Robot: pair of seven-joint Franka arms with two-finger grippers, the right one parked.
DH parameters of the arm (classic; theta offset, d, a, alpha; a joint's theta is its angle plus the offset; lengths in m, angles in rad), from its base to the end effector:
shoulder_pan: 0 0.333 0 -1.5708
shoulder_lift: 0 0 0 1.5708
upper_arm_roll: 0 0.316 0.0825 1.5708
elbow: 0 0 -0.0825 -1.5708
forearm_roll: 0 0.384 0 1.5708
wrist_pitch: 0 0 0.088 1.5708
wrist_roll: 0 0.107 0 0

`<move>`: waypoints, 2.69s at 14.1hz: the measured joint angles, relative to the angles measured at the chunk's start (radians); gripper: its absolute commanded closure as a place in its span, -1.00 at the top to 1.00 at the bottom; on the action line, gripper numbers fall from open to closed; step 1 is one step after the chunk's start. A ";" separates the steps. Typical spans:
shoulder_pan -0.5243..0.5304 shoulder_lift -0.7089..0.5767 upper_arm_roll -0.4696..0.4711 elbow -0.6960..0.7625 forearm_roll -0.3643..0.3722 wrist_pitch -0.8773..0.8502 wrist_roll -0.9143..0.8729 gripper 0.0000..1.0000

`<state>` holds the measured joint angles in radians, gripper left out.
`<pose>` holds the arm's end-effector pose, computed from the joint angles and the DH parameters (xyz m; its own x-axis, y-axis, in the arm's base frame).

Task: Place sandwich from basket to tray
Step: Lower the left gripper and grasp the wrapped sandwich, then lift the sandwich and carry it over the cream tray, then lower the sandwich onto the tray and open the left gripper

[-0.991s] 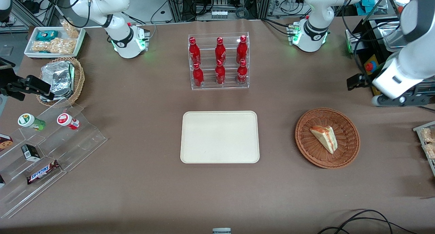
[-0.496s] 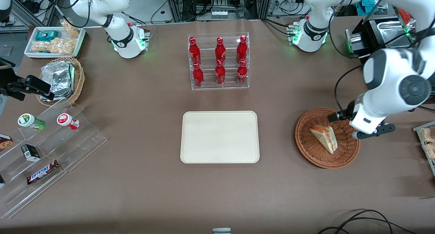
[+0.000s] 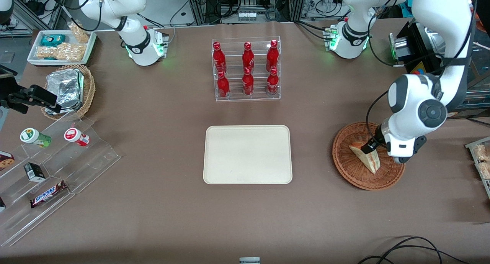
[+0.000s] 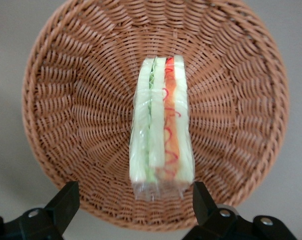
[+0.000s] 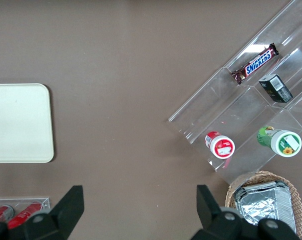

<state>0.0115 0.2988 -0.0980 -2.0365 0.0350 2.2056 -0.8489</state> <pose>0.5776 -0.0477 0.2878 0.7314 0.6764 -0.0870 0.6700 -0.7364 -0.0935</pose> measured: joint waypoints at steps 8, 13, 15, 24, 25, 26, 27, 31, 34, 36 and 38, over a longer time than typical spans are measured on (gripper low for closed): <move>0.004 0.119 0.003 0.085 0.000 0.011 -0.033 -0.86; 0.000 0.063 -0.003 0.202 0.000 -0.274 -0.031 -0.86; -0.025 0.034 -0.024 0.277 0.000 -0.419 -0.028 -0.86; -0.412 0.179 -0.105 0.394 0.011 -0.225 0.084 -0.84; -0.459 0.228 -0.105 0.452 0.025 -0.220 0.104 -0.85; -0.503 0.278 -0.105 0.512 0.029 -0.217 0.098 -0.85; -0.540 0.327 -0.105 0.570 0.029 -0.206 0.075 -0.85; -0.641 0.464 -0.104 0.696 0.035 -0.093 -0.002 -0.85; -0.649 0.490 -0.101 0.713 0.040 -0.072 -0.037 -0.85; -0.649 0.490 -0.095 0.719 0.040 -0.072 -0.071 -0.84; -0.649 0.493 -0.091 0.720 0.040 -0.063 -0.084 -0.81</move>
<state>-0.6372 0.7919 -0.1888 -1.3166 0.0752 2.1431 -0.9328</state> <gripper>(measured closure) 0.850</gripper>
